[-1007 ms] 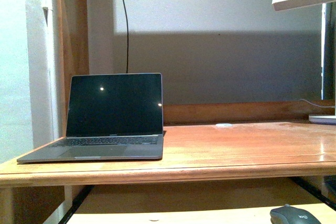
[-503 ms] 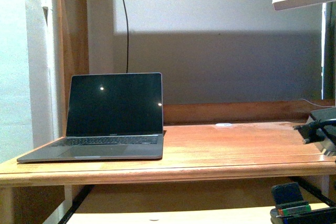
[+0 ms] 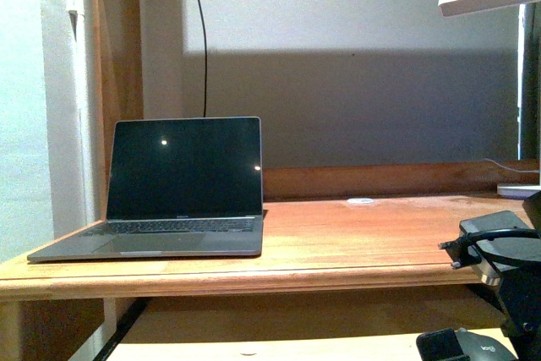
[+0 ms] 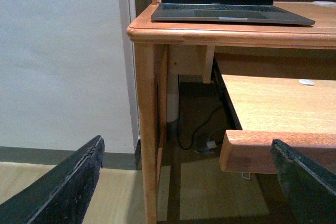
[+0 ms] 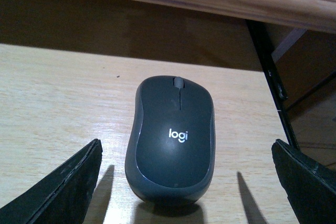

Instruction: Place mouse

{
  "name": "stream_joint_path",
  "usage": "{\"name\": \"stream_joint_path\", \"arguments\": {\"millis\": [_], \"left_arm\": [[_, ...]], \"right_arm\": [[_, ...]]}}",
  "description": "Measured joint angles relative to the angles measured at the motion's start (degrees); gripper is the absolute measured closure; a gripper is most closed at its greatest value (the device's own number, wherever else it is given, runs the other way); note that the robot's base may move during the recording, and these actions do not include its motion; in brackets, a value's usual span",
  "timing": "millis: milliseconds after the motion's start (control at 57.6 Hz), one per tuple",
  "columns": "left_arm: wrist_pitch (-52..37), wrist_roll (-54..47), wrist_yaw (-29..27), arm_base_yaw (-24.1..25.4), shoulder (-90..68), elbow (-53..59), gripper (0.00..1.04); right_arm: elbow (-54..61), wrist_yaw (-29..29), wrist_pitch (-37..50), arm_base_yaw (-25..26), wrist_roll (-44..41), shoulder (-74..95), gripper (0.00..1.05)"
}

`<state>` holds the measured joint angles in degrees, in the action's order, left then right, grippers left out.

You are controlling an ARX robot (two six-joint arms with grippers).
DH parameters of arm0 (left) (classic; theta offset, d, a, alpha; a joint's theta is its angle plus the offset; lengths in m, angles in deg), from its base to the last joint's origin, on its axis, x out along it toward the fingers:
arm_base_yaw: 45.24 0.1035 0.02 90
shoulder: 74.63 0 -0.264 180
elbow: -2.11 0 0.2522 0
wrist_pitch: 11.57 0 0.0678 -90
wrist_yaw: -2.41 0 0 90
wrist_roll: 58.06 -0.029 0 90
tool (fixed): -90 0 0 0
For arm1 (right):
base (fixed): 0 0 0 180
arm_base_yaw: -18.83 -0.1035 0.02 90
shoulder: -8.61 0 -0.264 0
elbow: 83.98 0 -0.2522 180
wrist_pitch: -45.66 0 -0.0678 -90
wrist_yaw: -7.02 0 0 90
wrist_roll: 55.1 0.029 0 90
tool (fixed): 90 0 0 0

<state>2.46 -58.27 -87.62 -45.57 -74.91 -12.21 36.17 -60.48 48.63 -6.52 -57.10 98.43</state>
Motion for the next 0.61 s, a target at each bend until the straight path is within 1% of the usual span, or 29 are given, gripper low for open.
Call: {"name": "stream_joint_path", "arguments": {"millis": [347,538,556,608], "left_arm": [[0.02,0.0,0.02,0.0,0.0,0.0,0.08],[0.0,0.0,0.02,0.0,0.0,0.0,0.08],[0.0,0.0,0.02,0.0,0.0,0.0,0.08],[0.0,0.02,0.02,0.0,0.0,0.0,0.08]], "right_arm": [[-5.18,0.0,-3.17,0.57,2.86,5.68,0.07],[-6.75,-0.44,-4.11,0.57,6.29,7.45,0.07],[-6.75,-0.44,-4.09,0.57,6.49,7.52,0.07],[-6.75,-0.61,-4.07,0.57,6.95,7.63,0.13]]}}
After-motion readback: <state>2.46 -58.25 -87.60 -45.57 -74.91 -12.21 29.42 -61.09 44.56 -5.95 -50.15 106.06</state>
